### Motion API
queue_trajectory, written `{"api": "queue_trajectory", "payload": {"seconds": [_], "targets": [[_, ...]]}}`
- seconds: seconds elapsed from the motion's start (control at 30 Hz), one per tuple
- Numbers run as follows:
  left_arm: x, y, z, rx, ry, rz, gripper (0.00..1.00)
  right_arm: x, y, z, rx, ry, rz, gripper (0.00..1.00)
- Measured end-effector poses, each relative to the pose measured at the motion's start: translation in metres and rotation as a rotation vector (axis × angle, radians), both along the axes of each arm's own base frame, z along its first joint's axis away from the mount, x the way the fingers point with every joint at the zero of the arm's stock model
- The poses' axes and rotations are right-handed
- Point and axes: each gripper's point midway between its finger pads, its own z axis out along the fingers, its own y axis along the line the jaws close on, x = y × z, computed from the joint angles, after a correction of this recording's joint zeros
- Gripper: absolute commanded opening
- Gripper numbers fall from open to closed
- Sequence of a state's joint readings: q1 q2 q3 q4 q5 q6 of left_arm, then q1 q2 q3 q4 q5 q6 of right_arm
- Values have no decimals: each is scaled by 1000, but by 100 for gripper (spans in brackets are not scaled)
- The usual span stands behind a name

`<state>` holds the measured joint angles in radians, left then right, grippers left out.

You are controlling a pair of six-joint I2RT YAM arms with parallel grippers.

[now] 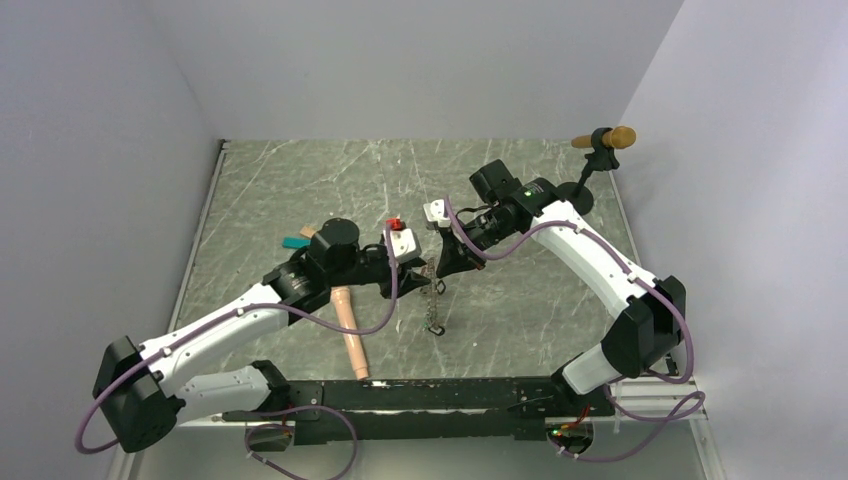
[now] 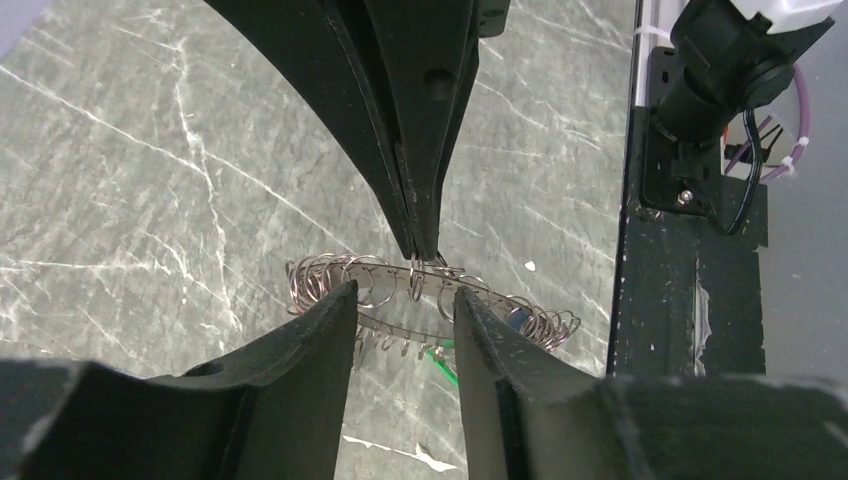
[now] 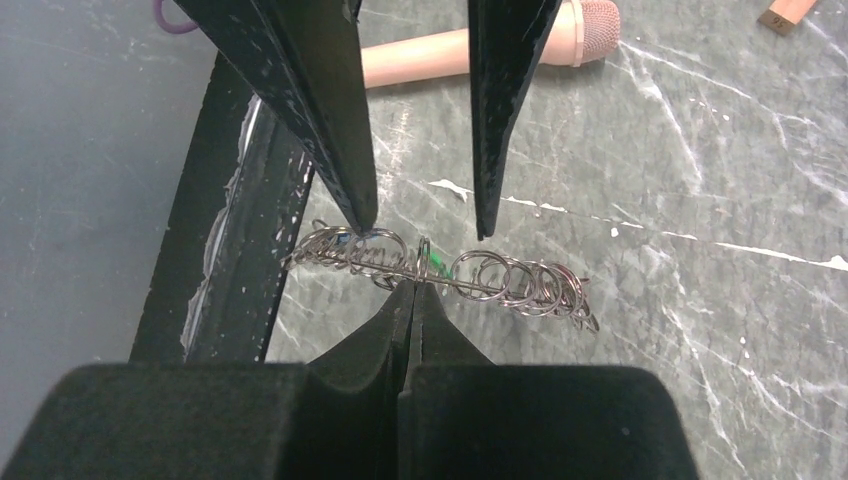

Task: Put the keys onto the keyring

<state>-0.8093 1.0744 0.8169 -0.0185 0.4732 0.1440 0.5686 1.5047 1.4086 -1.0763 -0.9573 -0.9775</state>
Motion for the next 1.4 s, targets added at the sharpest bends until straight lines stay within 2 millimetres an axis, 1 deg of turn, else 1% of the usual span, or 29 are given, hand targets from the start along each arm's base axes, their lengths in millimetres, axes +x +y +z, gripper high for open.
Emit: {"api": "queue_trajectory", "payload": {"seconds": [0.1,0.27,0.33,0.43,0.47,0.5,0.53,0.67,0.73,0.87,1.03,1.27,1.4], "targets": [[0,-4,-6,20,12,-8,40,0,0,0,-1,0,0,0],[0,-7,-11,27,19,-16,31,0,0,0,0,1,0,0],[0,-9,-11,29,21,-18,24,0,0,0,0,1,0,0],[0,-10,-12,28,25,-18,17,0,0,0,1,1,1,0],[1,-11,-11,27,24,-19,13,0,0,0,1,1,1,0],[1,-11,-12,27,25,-19,4,0,0,0,1,2,1,0],[1,-12,-12,27,28,-19,0,0,0,0,1,2,1,0],[2,-14,-13,32,37,-22,0,0,-1,0,-2,4,-1,0],[2,-14,-13,32,42,-20,0,0,-1,0,-3,6,-3,5],[4,-12,-11,0,51,14,0,1,-1,2,11,14,-7,7],[0,-4,-7,-143,72,91,0,-1,4,10,62,43,-2,7],[3,-2,0,-357,122,162,0,1,8,17,116,80,-11,6],[5,1,4,-425,140,188,0,3,10,20,135,85,-16,6]]}}
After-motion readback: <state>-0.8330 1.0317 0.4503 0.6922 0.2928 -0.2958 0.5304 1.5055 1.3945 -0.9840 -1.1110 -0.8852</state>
